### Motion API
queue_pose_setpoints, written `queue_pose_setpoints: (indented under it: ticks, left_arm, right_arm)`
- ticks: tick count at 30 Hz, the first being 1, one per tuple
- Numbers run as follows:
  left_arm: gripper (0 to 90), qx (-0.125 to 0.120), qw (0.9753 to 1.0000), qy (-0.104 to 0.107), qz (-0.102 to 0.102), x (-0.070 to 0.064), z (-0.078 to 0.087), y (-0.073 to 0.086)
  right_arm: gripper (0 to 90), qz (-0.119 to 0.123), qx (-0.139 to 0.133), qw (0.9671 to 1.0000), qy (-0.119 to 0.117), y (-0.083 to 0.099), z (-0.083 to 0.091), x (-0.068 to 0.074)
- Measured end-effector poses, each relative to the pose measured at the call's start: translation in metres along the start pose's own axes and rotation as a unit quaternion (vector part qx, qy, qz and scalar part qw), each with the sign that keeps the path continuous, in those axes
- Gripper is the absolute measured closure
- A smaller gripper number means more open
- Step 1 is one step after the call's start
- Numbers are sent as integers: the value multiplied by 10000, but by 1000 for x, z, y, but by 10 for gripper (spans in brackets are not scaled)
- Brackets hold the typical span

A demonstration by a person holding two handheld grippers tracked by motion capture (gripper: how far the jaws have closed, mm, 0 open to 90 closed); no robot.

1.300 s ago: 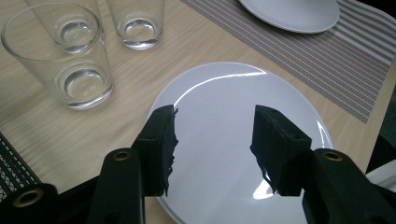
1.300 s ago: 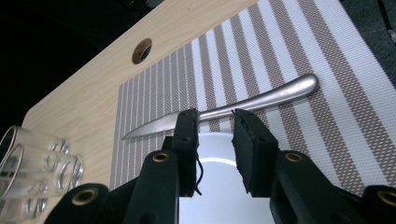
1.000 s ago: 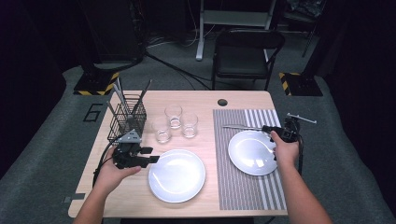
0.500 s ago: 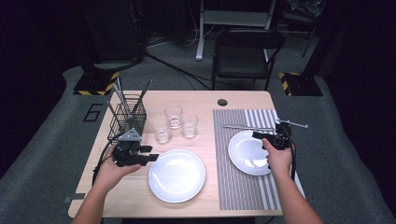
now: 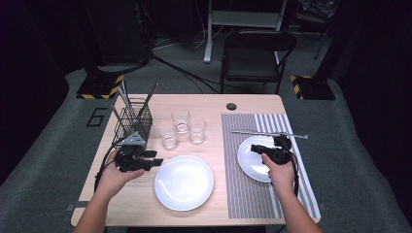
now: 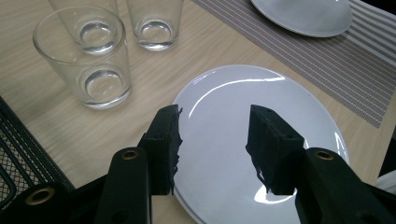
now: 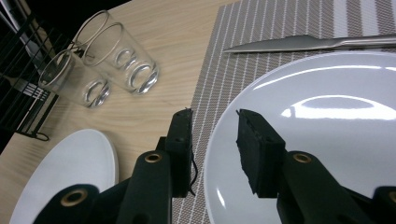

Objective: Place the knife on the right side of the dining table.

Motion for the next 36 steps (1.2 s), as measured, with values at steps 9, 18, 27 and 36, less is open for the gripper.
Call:
queue_pose_setpoints:
  ticks: [9,18,27,36]
  left_arm:
    - [542,-19,9999,-139,23,2,3,1]
    - [539,-64,9999,-97,60,4,7,1]
    - [544,-79,9998,-165,98,6,10,2]
    - [546,-48,9997,-202,106,7,12,3]
  right_arm:
    - [609,452,129,9988,-161,15,-8,28]
    - [609,836,391,9949,-398,28,-20,50]
    - [587,1201,514,9896,-608,40,-27,67]
    - [580,1410,520,9860,-720,48,-31,75]
Point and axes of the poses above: each handheld gripper's, and its own axes: z roughly backward along the jaws, y roughly out of its underside, x roughly to its left, the point moved 3 cm from there along -z, roughly forward along the jaws, and after that the axes turned 8 degrees about x, right-handed, at the moved point
